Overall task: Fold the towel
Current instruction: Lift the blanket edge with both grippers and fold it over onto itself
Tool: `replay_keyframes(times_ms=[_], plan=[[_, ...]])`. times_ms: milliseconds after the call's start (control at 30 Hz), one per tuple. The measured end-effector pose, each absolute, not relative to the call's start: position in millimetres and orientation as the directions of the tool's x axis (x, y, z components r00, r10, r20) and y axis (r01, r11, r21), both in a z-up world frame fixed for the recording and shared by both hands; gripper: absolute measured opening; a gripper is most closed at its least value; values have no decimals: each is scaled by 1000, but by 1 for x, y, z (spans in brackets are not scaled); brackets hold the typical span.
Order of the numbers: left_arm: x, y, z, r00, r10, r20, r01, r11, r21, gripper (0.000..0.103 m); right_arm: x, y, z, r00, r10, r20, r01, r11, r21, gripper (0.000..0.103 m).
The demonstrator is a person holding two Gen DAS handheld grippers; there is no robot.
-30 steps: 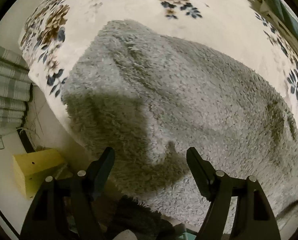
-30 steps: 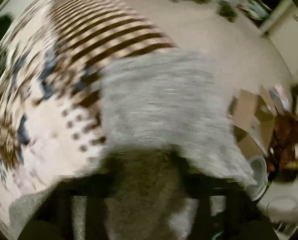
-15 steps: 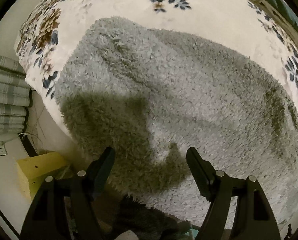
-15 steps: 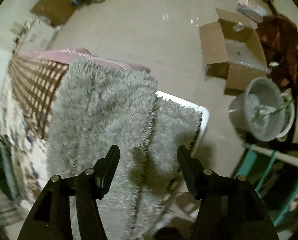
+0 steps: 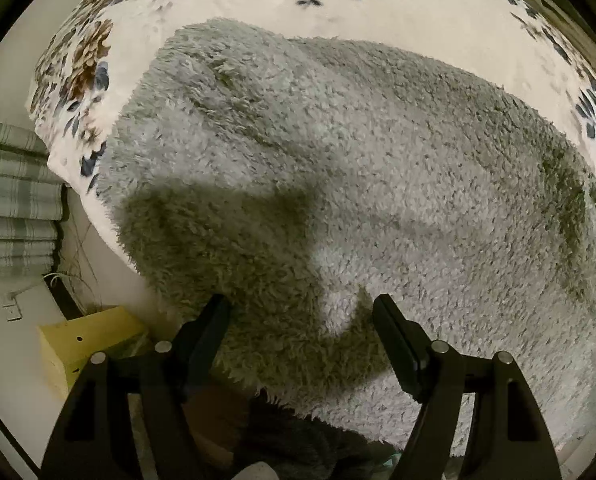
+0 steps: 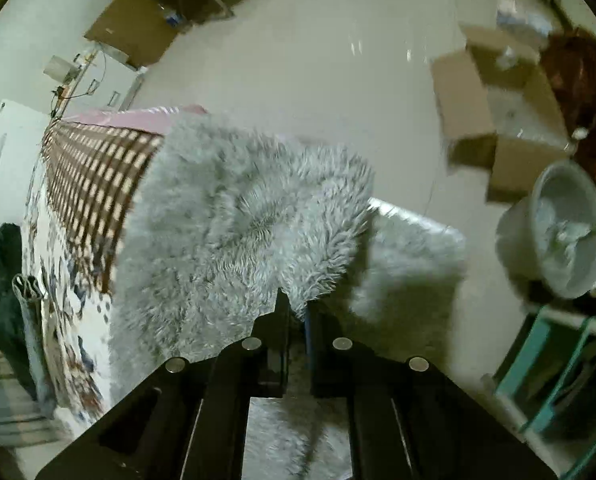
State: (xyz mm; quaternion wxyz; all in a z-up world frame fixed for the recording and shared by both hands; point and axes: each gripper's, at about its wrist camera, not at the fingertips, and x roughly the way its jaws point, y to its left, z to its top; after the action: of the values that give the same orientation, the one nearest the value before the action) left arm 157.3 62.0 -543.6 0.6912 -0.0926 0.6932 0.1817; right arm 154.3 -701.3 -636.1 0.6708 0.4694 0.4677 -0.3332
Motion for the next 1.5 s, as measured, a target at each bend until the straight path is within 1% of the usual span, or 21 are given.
replay_keyframes(times_ms=[100, 233, 333, 367, 400, 467, 533, 600, 633, 767, 867, 933, 1000, 1067, 1133, 1233, 1267, 1333, 1367, 1433, 1500], plan=[[155, 63, -546, -32, 117, -993, -377, 918, 121, 73, 133, -700, -615, 339, -38, -940, 891, 334, 308, 5], [154, 61, -545, -31, 117, -993, -369, 921, 121, 73, 112, -699, -610, 305, -35, -952, 906, 318, 279, 5], [156, 58, -540, -29, 108, -994, -355, 928, 111, 73, 105, -703, -634, 234, 58, -971, 917, 317, 240, 7], [157, 56, -537, -25, 106, -994, -348, 931, 108, 73, 104, -704, -643, 211, 97, -973, 921, 312, 231, 16], [157, 55, -532, -20, 106, -994, -339, 935, 107, 73, 102, -706, -646, 194, 113, -975, 925, 311, 220, 29], [160, 48, -519, 6, 110, -994, -312, 945, 103, 73, 98, -707, -639, 189, 83, -978, 929, 308, 206, 42], [167, 35, -509, 28, 112, -993, -285, 953, 100, 73, 104, -703, -620, 218, 27, -976, 919, 332, 214, 44], [176, 18, -501, 47, 86, -995, -267, 961, 70, 73, 122, -692, -601, 248, 17, -969, 890, 392, 235, 48], [183, 5, -497, 60, 61, -996, -255, 966, 44, 73, 133, -685, -597, 268, 39, -963, 873, 413, 260, 48], [210, -59, -495, 88, -50, -995, -169, 984, -64, 73, 196, -644, -606, 297, 262, -918, 816, 430, 386, 48], [231, -122, -507, 93, -66, -994, -34, 997, -69, 73, 245, -595, -635, 189, 420, -888, 785, 479, 394, 48], [245, -155, -526, 51, -69, -996, 30, 997, -68, 73, 273, -564, -653, 112, 469, -876, 754, 534, 382, 48], [256, -174, -540, 44, -49, -998, 75, 996, -46, 73, 294, -537, -665, 79, 453, -888, 723, 588, 364, 47], [271, -189, -554, 58, -1, -998, 109, 994, 6, 73, 311, -529, -668, 114, 380, -918, 698, 627, 346, 45], [284, -191, -561, 56, 4, -998, 92, 996, 9, 73, 320, -532, -671, 167, 342, -925, 697, 622, 356, 45], [290, -179, -552, 63, -20, -998, 65, 998, -16, 73, 314, -539, -674, 217, 377, -900, 701, 582, 413, 46], [287, -176, -547, 67, -25, -997, 64, 998, -20, 73, 304, -544, -670, 249, 403, -881, 693, 561, 453, 47], [272, -175, -533, 70, -45, -997, 62, 997, -41, 73, 279, -557, -654, 323, 423, -847, 676, 523, 519, 58], [264, -174, -529, 67, -50, -996, 67, 997, -45, 73, 259, -569, -641, 368, 391, -844, 675, 512, 532, 64], [243, -180, -522, 58, -51, -997, 85, 995, -46, 73, 211, -599, -621, 419, 291, -860, 711, 484, 510, 65], [223, -186, -522, 41, -48, -998, 107, 993, -43, 73, 151, -645, -610, 418, 146, -897, 811, 385, 441, 65]])
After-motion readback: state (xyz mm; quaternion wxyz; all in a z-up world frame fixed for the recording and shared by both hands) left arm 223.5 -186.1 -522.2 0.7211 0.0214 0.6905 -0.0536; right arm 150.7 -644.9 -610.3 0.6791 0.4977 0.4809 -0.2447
